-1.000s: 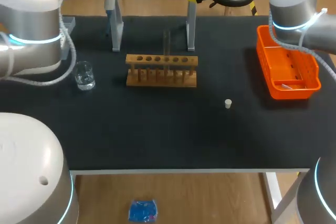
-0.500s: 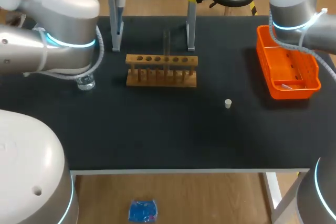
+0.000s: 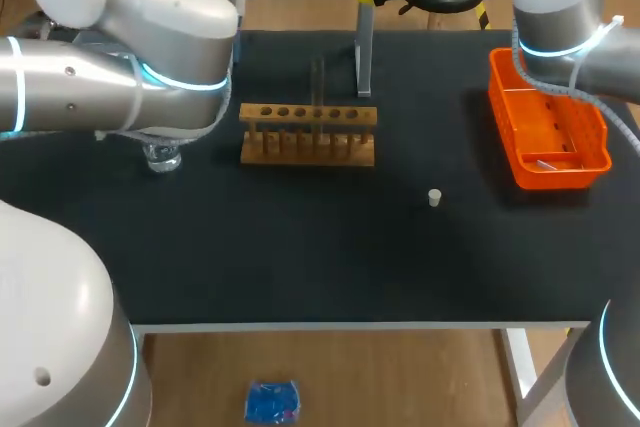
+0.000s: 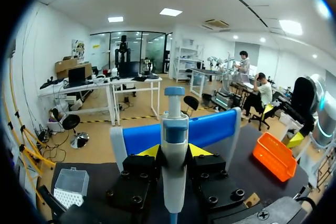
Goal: Invert the test tube, pick up the pipette, mount the tip to pipette, aspirate from beaker and dispense into the tube, eject the tip, return the pipette, and cap with the stopper.
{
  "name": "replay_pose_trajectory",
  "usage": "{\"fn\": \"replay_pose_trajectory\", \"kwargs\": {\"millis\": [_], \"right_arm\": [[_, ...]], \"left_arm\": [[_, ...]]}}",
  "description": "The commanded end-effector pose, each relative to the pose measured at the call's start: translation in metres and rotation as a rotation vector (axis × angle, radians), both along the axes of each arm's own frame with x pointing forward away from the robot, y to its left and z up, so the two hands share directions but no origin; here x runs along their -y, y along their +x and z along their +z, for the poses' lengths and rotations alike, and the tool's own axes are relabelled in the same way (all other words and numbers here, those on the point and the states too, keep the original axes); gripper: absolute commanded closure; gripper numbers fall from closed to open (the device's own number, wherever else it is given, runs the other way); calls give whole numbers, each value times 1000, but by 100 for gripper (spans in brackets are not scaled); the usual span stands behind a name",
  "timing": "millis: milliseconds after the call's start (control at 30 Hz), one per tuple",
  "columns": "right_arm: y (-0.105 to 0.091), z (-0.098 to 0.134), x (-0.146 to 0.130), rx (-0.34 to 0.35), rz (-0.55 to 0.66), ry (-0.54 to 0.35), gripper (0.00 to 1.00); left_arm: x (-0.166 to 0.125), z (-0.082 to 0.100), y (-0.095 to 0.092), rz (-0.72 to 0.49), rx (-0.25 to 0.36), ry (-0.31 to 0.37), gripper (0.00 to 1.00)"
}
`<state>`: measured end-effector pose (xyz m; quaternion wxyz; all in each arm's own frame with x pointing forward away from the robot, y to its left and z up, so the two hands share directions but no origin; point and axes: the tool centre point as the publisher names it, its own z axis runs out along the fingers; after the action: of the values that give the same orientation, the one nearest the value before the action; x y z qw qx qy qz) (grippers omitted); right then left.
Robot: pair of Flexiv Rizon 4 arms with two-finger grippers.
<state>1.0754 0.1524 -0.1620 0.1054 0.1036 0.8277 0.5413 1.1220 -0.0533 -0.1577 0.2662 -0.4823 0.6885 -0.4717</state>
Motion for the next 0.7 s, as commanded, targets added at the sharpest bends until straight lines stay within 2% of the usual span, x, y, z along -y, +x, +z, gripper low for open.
{"fn": "replay_pose_trajectory", "kwargs": {"millis": [33,700], "right_arm": [[0,1,1,-3,2,-3,0],[0,1,1,-3,2,-3,0]], "left_arm": [[7,-10,14,41,17,7,100],[1,-9,35,110,10,44,100]]}}
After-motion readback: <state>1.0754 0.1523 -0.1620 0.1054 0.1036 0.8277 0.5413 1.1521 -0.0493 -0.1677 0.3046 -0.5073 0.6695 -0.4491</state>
